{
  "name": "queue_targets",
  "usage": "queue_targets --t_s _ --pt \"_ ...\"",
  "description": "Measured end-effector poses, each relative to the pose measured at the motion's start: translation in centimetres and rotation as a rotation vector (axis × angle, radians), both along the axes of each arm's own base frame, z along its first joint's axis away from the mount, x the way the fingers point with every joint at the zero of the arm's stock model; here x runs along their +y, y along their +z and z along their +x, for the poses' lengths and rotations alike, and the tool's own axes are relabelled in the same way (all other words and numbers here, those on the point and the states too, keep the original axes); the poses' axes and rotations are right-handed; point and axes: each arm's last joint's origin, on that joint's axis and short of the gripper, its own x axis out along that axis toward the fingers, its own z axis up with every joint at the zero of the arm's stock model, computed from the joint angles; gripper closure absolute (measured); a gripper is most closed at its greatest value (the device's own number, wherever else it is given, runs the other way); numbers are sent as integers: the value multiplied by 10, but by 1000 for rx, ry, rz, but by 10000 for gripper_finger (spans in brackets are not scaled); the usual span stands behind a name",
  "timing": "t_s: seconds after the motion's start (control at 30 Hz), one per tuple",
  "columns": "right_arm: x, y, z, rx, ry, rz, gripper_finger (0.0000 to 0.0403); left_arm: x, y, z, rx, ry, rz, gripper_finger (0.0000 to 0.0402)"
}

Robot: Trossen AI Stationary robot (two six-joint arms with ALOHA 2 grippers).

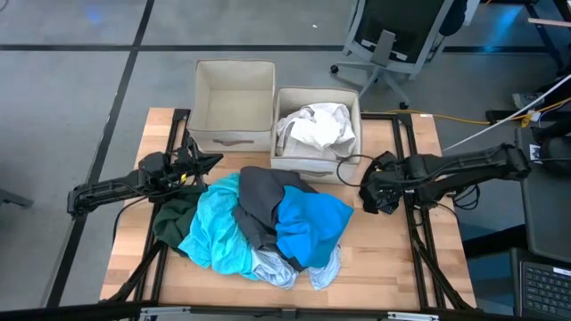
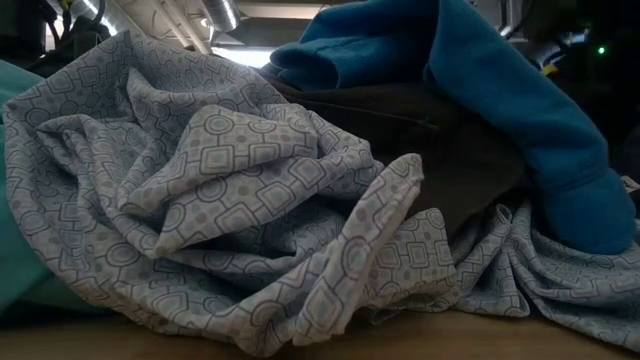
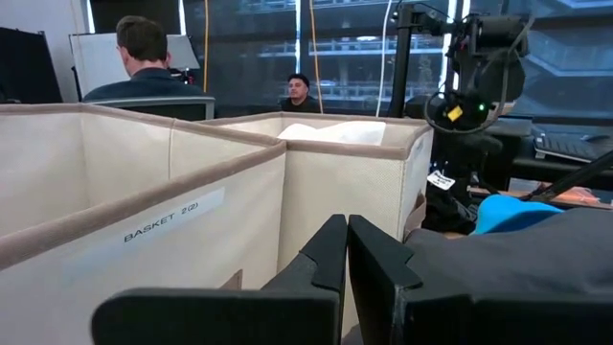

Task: Sort clothes
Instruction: Put the black boxer shorts into the right laundry organizer

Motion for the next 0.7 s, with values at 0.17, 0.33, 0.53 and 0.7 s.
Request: queue_targets --t_s 0.17,0.33,0.53,0.7 --pt "-1 -6 7 -15 -27 -53 134 0 0 0 0 0 0 396" --pt "0 -16 11 26 -23 -50 134 0 0 0 3 0 -1 396" --pt "1 -29 15 74 8 -40 134 0 0 0 1 0 0 396" --pt "1 -51 16 113 3 -36 134 0 0 0 4 0 -1 396"
